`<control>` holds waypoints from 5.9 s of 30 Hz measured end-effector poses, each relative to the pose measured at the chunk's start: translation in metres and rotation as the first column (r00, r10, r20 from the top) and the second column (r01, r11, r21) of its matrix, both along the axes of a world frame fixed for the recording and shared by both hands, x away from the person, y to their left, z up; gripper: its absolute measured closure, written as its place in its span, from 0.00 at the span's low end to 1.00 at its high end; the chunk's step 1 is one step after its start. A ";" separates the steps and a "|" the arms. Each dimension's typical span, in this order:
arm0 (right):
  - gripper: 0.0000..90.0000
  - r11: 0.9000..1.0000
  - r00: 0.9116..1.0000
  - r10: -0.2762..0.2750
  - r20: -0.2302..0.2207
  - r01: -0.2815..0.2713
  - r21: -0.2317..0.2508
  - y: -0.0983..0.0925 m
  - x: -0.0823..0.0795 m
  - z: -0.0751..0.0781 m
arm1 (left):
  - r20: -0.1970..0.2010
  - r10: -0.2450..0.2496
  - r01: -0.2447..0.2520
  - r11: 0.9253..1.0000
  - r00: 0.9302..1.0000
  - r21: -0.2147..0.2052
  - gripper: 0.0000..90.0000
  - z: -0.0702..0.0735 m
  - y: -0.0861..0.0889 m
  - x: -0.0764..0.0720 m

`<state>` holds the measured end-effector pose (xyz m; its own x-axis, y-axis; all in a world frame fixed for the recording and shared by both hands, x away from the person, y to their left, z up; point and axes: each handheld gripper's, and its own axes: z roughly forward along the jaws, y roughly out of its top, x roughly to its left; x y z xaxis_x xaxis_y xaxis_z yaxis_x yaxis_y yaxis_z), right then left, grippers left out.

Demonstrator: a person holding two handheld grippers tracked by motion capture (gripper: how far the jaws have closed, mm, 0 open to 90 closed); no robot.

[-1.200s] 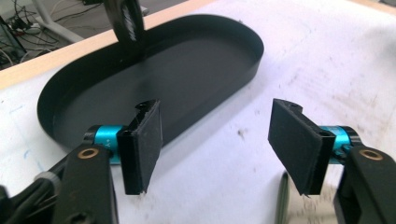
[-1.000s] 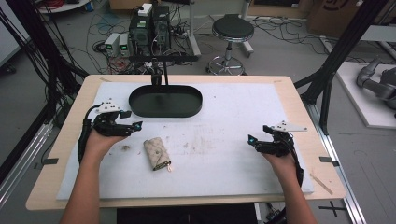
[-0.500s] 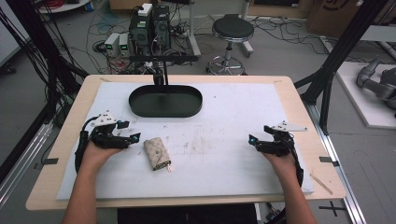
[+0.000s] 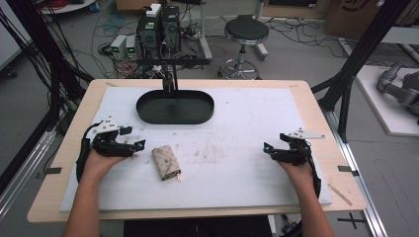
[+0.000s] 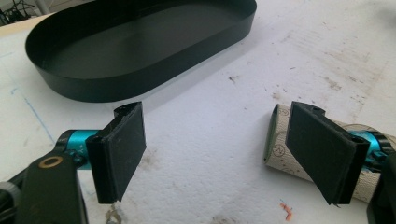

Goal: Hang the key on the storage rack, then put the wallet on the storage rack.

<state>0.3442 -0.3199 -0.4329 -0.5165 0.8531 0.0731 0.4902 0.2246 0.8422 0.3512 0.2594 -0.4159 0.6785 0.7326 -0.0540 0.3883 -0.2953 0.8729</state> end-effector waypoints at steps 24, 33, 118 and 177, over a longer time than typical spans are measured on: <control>0.20 0.994 0.994 0.107 0.013 -0.107 0.014 0.051 -0.003 0.010 | -0.003 0.062 -0.062 0.998 0.998 0.010 0.22 0.002 0.027 -0.022; 0.20 0.986 0.986 0.168 -0.007 -0.168 0.002 0.081 0.006 0.010 | -0.001 0.118 -0.118 0.993 0.993 0.007 0.22 0.002 0.049 -0.043; 0.17 0.922 0.920 0.342 -0.190 -0.367 -0.121 0.324 -0.036 -0.020 | -0.016 0.174 -0.174 0.985 0.985 0.001 0.22 -0.003 0.067 -0.102; 0.42 0.887 0.906 0.422 -0.039 -0.421 -0.190 0.215 0.102 0.071 | -0.005 0.105 -0.105 0.994 0.994 0.013 0.22 0.006 0.035 -0.030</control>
